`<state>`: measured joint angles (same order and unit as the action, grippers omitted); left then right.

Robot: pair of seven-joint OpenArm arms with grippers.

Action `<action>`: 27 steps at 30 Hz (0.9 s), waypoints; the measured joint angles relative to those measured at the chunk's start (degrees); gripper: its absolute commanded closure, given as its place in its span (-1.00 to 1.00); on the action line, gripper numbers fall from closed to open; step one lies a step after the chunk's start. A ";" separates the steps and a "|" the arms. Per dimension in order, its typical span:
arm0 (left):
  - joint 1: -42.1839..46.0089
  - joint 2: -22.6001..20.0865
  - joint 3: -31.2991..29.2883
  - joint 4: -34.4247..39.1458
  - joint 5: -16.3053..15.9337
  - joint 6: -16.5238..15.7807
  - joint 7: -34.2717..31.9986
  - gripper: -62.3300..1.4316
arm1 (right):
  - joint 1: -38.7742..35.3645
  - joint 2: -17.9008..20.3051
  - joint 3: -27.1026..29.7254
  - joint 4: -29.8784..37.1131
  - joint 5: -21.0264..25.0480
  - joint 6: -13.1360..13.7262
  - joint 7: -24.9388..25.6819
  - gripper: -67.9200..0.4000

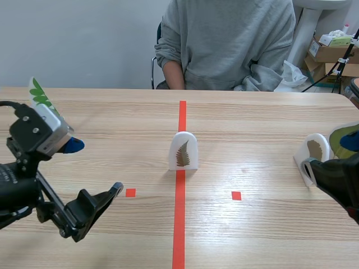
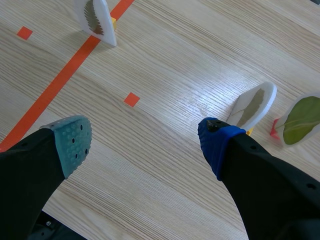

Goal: Do the leaf sorting experiment

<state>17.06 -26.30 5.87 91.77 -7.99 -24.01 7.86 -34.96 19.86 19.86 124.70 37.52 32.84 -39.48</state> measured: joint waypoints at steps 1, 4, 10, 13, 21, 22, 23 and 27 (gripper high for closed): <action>-2.21 -0.13 1.20 -1.99 -0.20 -0.31 -0.55 -1.00 | 0.00 -0.02 0.00 0.00 0.00 -0.02 0.00 -0.30; -8.96 -0.22 5.84 -6.99 -0.44 -1.33 -1.25 -1.00 | 0.00 -0.02 0.00 0.00 0.00 -0.02 0.00 -0.30; -21.29 1.20 16.79 -17.66 -0.42 -1.33 -1.92 -1.00 | 0.00 0.00 0.00 0.00 0.00 -0.02 0.00 -0.30; -25.83 3.65 19.50 -23.98 -0.33 -1.31 -2.12 -1.00 | 0.00 -0.02 0.00 0.00 0.00 0.00 0.02 -0.30; -36.54 11.19 22.86 -39.45 2.08 -1.31 -4.72 -1.00 | 0.00 0.00 0.00 0.00 0.00 -0.02 0.48 -0.30; -37.75 11.98 23.37 -41.05 2.16 -1.31 -4.74 -1.00 | 0.00 0.00 0.00 0.00 0.00 -0.02 0.48 -0.30; -38.86 12.70 23.96 -42.56 2.16 -1.31 -4.74 -1.00 | 0.00 0.00 0.00 0.00 0.00 -0.02 0.48 -0.30; -42.16 15.67 25.88 -47.56 2.40 -1.22 -4.74 -1.00 | 0.00 0.00 0.00 0.00 0.00 -0.02 0.48 -0.30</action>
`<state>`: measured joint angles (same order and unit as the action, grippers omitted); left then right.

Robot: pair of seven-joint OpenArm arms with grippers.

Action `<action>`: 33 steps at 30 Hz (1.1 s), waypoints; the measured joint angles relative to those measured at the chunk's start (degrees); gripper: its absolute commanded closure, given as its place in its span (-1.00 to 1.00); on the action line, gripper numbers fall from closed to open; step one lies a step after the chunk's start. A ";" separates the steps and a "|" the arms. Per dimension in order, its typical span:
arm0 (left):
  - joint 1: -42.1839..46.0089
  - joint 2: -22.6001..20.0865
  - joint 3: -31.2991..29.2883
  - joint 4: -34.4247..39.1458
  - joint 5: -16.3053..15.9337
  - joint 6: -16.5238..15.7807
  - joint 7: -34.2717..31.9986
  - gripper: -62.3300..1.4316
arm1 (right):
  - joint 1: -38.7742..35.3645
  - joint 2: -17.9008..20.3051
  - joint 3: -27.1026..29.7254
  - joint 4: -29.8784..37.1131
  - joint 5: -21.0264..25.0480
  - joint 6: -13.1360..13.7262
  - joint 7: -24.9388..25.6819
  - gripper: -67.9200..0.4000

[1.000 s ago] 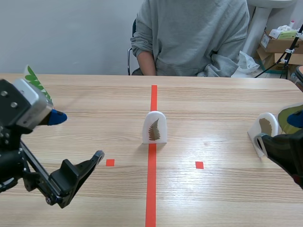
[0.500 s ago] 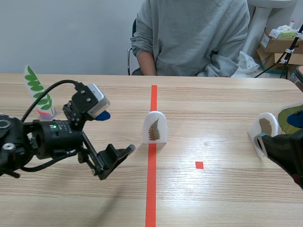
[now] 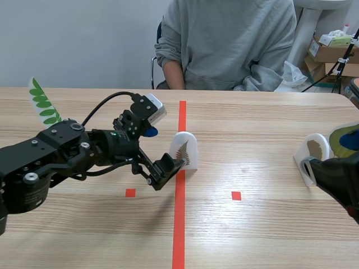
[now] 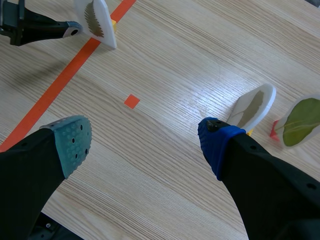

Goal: Do the leaf sorting experiment

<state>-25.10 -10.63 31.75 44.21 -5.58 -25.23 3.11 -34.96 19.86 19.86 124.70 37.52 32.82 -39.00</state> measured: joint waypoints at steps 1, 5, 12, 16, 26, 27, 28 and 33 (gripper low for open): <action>-0.59 0.76 0.22 -1.05 0.57 0.00 -0.11 -1.00 | 0.00 0.00 0.00 0.00 0.00 0.00 0.00 -0.30; -2.40 3.37 0.72 -4.57 2.80 -0.04 -0.90 -1.00 | 0.00 0.00 0.00 0.00 0.00 0.00 0.00 -0.30; -3.96 5.90 1.29 -9.97 4.09 0.09 -1.36 -1.00 | 0.00 0.00 0.00 0.00 0.00 0.02 0.59 -0.30; -3.96 6.01 1.29 -10.05 5.18 0.09 -1.49 -1.00 | 0.00 0.00 0.00 0.00 0.00 0.02 0.59 -0.30; -3.93 5.99 1.29 -9.97 5.14 0.09 -1.73 -0.06 | 0.00 0.00 0.00 0.00 0.00 0.02 0.59 -0.30; -3.93 5.99 1.29 -9.97 5.14 0.09 -1.88 0.07 | 0.00 0.00 0.00 0.00 0.00 0.02 0.59 -0.30; -3.93 5.99 1.29 -9.97 5.14 0.09 -1.99 0.19 | 0.00 0.00 0.00 0.00 0.00 0.02 0.59 -0.30; -3.93 5.99 1.29 -9.94 4.96 0.09 -2.45 0.58 | 0.00 0.00 0.00 0.00 0.00 0.02 0.59 -0.30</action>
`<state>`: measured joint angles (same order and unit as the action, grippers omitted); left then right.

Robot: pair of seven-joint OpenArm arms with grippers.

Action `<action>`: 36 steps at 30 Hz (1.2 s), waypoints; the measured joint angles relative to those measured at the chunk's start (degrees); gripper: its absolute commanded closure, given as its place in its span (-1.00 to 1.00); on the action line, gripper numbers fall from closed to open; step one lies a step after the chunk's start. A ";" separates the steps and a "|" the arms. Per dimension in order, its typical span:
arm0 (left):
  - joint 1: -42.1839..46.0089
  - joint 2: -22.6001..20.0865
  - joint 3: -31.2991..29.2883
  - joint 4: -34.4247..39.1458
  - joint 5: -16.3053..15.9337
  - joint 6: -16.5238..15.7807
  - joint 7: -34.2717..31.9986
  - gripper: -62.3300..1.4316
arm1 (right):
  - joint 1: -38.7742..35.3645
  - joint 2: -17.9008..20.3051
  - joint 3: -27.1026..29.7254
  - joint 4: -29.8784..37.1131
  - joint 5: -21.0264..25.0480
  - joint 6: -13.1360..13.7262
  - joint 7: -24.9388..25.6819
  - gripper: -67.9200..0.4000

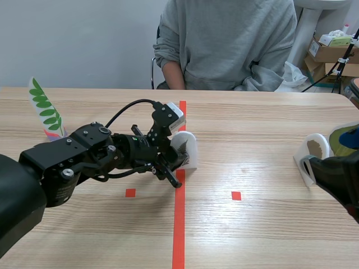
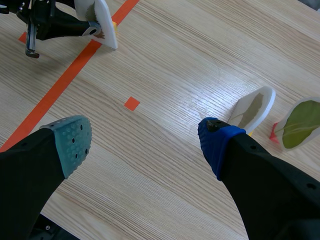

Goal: Do the leaf sorting experiment

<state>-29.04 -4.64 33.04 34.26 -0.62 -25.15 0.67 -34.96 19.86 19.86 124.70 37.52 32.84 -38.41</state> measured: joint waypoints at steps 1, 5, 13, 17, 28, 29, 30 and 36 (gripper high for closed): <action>0.00 0.00 0.00 0.00 -0.04 0.00 -0.09 0.63 | 0.00 0.00 0.00 0.00 0.00 0.00 0.00 -0.30; 0.00 0.00 0.00 0.00 -0.87 0.00 -0.09 0.80 | 0.00 0.00 0.00 0.00 0.00 0.00 0.00 -0.30; 0.00 0.00 0.00 0.02 -1.53 -0.02 -0.07 0.81 | 0.00 0.00 0.00 0.00 0.00 0.00 0.00 -0.30; 0.68 -0.46 -0.26 1.18 -5.73 -0.04 0.17 0.81 | 0.00 0.00 0.00 0.00 -0.02 0.00 0.00 -0.30; 15.32 -8.20 -11.43 24.59 -6.75 -7.52 7.26 0.81 | 0.02 0.00 0.00 0.00 0.00 0.00 0.00 -0.30; 17.44 -8.48 -13.90 26.88 -8.74 -7.48 8.41 0.81 | 0.02 0.00 0.00 0.00 -0.02 0.00 0.00 -0.30; 19.63 -8.66 -16.68 28.92 -10.93 -7.21 9.22 0.81 | 0.02 0.00 0.00 0.00 0.00 0.00 0.00 -0.30; 30.40 -8.70 -33.68 36.59 -18.60 -7.02 10.16 0.81 | 0.02 -0.02 0.00 0.00 -0.02 0.00 0.00 -0.30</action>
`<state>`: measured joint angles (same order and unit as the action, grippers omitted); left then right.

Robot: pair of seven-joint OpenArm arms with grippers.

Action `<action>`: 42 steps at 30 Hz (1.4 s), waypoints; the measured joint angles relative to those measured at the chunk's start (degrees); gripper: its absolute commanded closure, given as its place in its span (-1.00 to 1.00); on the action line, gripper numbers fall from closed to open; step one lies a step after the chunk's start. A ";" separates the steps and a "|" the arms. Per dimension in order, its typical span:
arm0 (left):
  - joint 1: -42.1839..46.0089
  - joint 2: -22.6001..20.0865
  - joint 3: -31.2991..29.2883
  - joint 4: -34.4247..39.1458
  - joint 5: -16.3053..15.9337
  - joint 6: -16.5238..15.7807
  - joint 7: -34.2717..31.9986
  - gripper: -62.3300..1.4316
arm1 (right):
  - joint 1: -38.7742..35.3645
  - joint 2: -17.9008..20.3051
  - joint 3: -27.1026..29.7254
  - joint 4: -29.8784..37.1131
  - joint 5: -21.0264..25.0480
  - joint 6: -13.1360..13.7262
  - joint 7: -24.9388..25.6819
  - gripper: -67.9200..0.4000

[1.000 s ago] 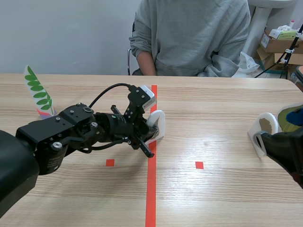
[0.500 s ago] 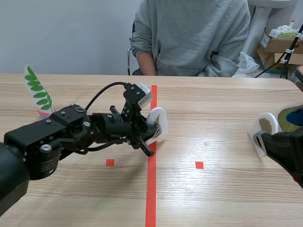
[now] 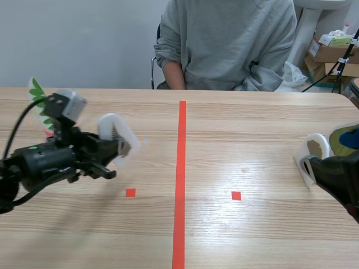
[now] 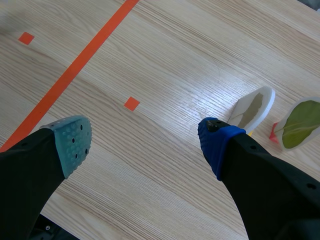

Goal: Do the leaf sorting experiment

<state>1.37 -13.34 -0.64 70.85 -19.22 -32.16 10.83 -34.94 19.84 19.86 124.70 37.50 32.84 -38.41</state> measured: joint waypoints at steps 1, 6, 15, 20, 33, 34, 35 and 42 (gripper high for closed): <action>1.07 0.00 -2.29 0.13 0.00 0.00 -0.17 0.81 | 0.00 0.00 0.00 0.00 0.00 0.00 0.00 -0.30; 3.61 0.00 -11.37 -1.53 1.03 5.01 -2.62 0.81 | 0.00 0.02 0.00 0.00 0.00 0.00 0.00 -0.30; -6.03 -4.13 -12.98 -13.75 3.34 10.12 -3.82 0.81 | 0.00 0.02 0.00 0.00 0.00 0.00 0.00 -0.30; -12.57 -4.63 -12.87 -20.92 7.08 12.11 -4.26 0.81 | 0.00 0.00 0.00 0.00 0.00 0.00 0.00 -0.30; -17.35 -4.42 -12.81 -32.85 10.45 12.66 -7.91 0.81 | 0.00 0.02 0.00 0.00 0.00 0.00 0.00 -0.30; -17.38 -4.31 -12.81 -32.87 10.45 12.61 -7.93 0.81 | 0.00 0.02 0.00 0.00 0.00 0.00 0.00 -0.30; -17.40 -4.20 -12.81 -32.87 10.45 12.63 -8.09 0.81 | 0.00 0.02 0.00 0.00 0.00 0.00 0.00 -0.30; -17.25 -3.91 -10.88 -33.20 11.74 12.63 -8.74 0.81 | 0.00 0.02 0.00 0.00 0.00 0.00 0.22 -0.30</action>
<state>-15.88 -17.26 -11.53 37.65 -7.49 -19.53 2.09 -34.94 19.86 19.86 124.70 37.50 32.84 -38.19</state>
